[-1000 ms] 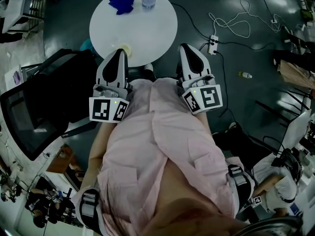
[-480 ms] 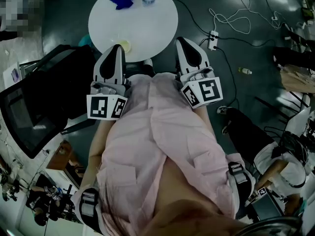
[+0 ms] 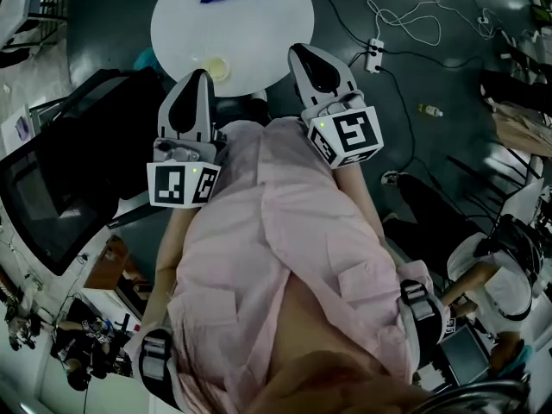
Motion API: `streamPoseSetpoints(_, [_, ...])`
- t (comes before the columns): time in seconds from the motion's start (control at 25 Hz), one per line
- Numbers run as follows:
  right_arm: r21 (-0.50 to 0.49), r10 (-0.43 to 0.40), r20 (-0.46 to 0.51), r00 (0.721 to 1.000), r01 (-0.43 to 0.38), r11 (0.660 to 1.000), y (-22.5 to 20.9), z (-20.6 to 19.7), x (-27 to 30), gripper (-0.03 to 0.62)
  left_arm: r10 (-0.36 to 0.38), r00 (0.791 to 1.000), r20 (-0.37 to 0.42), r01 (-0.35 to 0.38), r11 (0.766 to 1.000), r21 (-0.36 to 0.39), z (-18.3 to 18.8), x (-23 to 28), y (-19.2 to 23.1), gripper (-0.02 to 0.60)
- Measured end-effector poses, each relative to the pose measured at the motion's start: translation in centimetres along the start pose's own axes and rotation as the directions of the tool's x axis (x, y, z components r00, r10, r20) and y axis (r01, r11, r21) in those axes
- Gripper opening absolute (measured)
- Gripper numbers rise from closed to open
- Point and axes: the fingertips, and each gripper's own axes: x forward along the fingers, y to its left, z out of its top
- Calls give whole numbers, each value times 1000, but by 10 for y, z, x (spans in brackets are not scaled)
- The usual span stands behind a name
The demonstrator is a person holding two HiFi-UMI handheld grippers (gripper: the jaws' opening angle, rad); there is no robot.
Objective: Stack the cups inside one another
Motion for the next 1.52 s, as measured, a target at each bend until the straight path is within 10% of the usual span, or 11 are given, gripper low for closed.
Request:
streamPoseSetpoints(0.72, [14, 112, -406, 907, -117, 993, 73, -102, 122, 98, 47, 998, -48, -49, 998, -47, 20, -6, 89, 15])
streamPoseSetpoints(1.52, [130, 150, -755, 638, -79, 988, 70, -253, 153, 127, 103, 990, -95, -114, 986, -123, 13, 4, 138, 15])
